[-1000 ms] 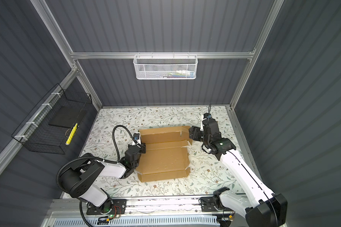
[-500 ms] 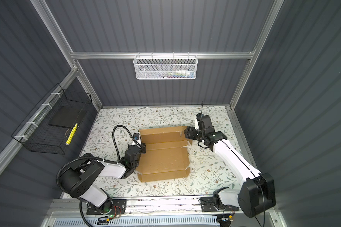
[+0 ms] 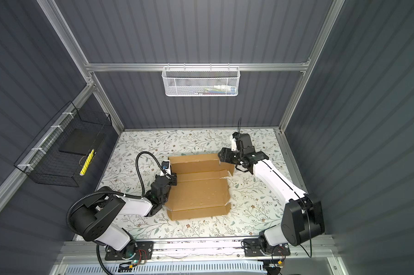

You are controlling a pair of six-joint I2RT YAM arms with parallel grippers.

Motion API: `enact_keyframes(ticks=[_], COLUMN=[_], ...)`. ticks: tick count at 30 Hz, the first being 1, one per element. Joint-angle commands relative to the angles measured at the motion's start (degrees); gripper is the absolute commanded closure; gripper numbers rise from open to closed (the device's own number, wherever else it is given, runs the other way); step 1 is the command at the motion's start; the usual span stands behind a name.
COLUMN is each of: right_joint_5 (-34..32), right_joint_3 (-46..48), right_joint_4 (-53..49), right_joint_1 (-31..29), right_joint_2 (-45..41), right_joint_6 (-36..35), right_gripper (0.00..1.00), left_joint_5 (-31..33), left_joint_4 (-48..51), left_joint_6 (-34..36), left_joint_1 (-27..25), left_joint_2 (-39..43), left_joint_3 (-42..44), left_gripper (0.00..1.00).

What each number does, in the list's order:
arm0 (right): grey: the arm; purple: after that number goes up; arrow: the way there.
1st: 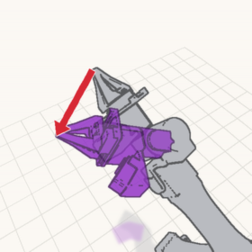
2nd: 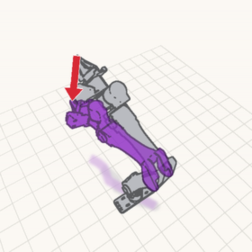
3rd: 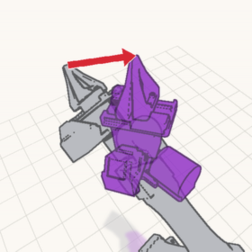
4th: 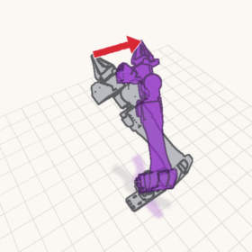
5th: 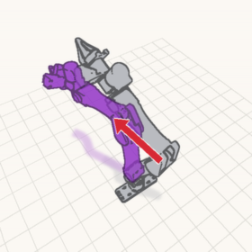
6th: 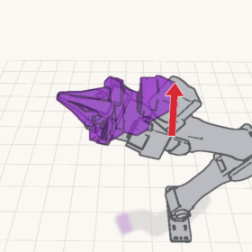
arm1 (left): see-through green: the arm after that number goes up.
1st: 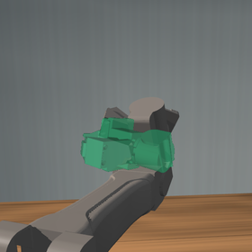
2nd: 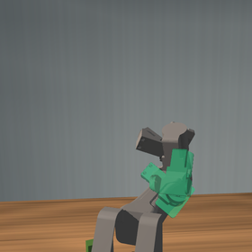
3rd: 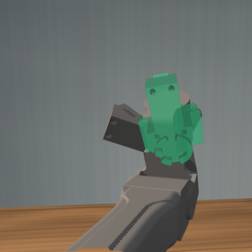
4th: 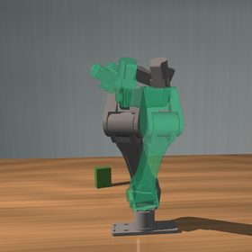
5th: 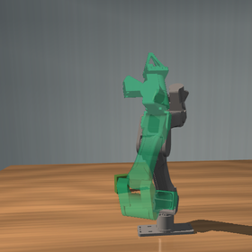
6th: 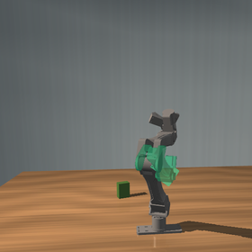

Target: Fold the paper box

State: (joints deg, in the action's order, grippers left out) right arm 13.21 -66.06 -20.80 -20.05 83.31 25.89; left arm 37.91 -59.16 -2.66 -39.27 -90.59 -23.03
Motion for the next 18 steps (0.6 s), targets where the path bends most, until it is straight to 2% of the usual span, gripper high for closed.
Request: enact_keyframes(ticks=[1, 18], right_joint_5=[1.1, -2.0], right_joint_3=[-2.1, -4.7], right_joint_4=[0.7, 2.2], right_joint_1=[-0.7, -6.1], right_joint_2=[1.4, 7.2], right_joint_6=[0.0, 1.0], right_gripper=[0.31, 0.35], left_joint_5=[0.1, -0.6], left_joint_4=[-0.4, -0.3], left_joint_6=[-0.6, -1.0], left_joint_1=[0.2, 0.2], left_joint_2=[1.5, 1.3], left_joint_3=[0.9, 0.7], left_gripper=[1.0, 1.0])
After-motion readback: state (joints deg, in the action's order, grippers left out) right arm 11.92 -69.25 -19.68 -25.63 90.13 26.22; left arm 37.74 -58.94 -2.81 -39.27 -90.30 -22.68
